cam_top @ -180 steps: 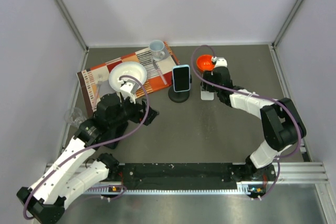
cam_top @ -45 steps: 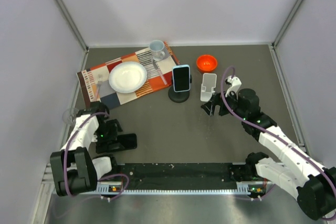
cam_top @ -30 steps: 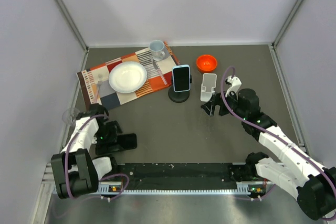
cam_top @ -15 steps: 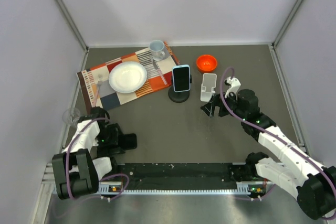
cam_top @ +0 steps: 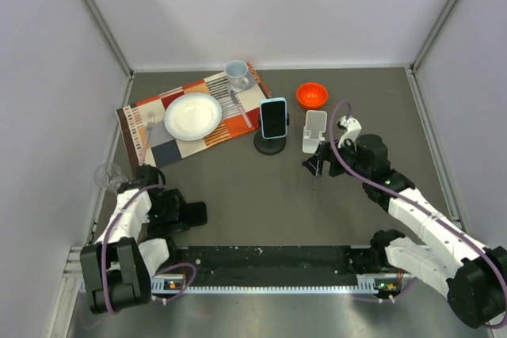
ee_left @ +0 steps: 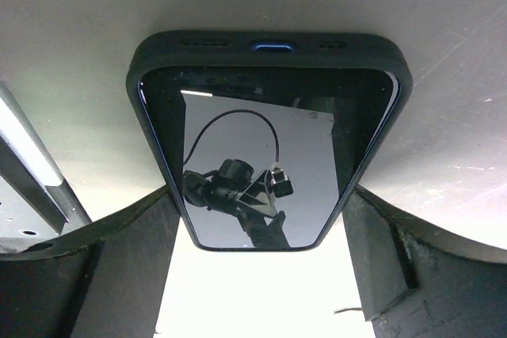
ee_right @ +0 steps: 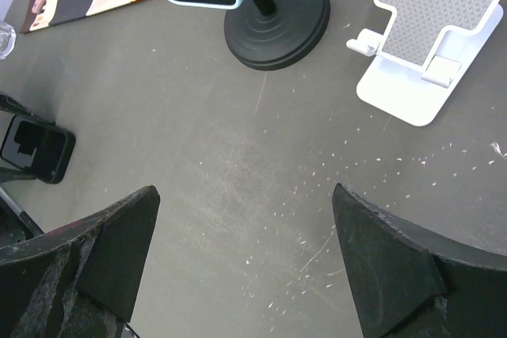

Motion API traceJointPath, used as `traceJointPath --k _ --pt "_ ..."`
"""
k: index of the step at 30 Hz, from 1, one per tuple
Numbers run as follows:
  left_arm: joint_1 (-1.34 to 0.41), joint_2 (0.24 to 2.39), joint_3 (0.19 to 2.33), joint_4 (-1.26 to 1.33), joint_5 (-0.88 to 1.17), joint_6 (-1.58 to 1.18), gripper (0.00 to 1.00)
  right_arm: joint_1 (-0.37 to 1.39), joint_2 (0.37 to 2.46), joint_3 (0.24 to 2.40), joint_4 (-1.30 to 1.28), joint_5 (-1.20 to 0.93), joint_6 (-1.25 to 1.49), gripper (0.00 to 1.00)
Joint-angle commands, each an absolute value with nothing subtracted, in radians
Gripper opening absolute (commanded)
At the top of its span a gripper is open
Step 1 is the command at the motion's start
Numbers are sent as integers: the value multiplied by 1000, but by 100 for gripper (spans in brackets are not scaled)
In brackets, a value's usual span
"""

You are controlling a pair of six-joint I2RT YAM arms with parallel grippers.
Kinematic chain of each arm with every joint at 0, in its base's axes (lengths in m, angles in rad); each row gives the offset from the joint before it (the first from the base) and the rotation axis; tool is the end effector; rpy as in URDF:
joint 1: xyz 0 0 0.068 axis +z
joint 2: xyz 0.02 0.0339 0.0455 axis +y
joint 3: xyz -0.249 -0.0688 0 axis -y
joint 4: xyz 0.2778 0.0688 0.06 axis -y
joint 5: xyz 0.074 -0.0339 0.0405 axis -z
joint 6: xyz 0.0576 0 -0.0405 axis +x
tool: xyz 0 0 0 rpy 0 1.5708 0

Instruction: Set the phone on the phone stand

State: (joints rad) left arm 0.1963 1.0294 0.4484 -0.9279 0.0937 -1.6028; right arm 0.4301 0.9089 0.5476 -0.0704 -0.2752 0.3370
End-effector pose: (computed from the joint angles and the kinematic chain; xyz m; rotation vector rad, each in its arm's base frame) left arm 0.1628 0.0269 0.0935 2.4429 -1.9461 0.1742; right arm 0.2349 0.1250 0.2137 -0.2784 2.0499 0.7584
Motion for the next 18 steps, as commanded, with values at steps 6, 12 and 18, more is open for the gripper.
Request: traceJointPath --k 6,12,18 --pt "201 1023 396 -839 14 -1595 62 440 905 591 -78 -285 341 90" --pt "201 989 416 -850 9 -1537 8 440 902 610 -133 -275 331 89" --pt "201 933 463 -893 52 -1468 0 440 884 609 -164 -300 319 89"
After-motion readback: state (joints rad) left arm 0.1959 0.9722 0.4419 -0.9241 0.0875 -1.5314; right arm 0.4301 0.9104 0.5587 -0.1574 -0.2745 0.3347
